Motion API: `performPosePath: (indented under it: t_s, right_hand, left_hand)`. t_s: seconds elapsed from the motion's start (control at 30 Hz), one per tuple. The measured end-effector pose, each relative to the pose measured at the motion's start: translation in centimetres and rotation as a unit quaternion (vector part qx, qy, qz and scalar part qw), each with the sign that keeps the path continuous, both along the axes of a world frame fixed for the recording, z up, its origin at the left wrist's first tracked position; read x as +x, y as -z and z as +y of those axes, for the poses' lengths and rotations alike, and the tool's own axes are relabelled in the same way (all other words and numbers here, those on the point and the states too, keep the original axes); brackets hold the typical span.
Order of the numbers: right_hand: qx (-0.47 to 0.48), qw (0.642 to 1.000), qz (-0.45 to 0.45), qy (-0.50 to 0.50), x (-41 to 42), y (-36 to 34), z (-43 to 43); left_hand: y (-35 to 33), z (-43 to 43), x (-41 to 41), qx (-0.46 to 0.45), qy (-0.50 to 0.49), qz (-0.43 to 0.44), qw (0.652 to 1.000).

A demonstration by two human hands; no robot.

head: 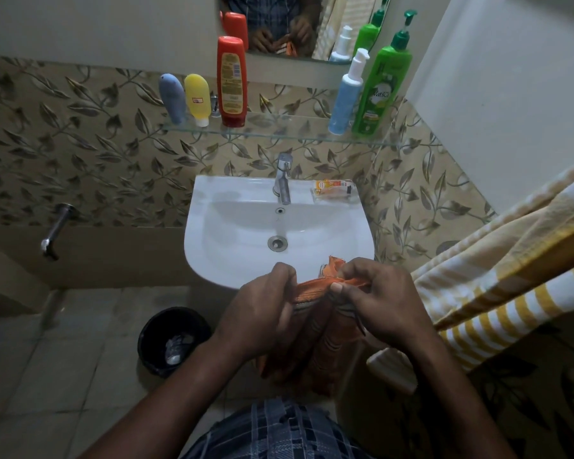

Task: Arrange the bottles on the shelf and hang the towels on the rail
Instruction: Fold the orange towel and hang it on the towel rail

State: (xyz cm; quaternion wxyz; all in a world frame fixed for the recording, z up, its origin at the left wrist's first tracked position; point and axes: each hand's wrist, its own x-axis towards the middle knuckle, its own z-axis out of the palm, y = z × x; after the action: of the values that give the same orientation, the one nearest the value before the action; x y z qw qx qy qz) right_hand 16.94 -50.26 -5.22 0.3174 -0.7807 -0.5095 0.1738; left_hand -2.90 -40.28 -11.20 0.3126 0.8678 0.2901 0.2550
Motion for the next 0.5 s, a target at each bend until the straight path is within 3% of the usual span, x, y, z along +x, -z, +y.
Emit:
performPosePath:
  t_s: [0.13,0.33,0.5]
  right_hand:
    - [0.013,0.997,-0.020,-0.078,-0.7,-1.2,-0.2]
    - [0.039,0.993,-0.025,-0.105,-1.7,-2.1,0.2]
    - [0.045,0.993,-0.033,-0.104,-1.1,-2.6,0.0]
  left_hand:
    - [0.1,0.3,-0.1,0.055,-0.078,-0.022,0.995]
    - [0.0,1.0,0.3,-0.074,-0.069,-0.057,0.993]
    - [2.2,0.5,0.9,-0.024,-0.053,0.028,0.998]
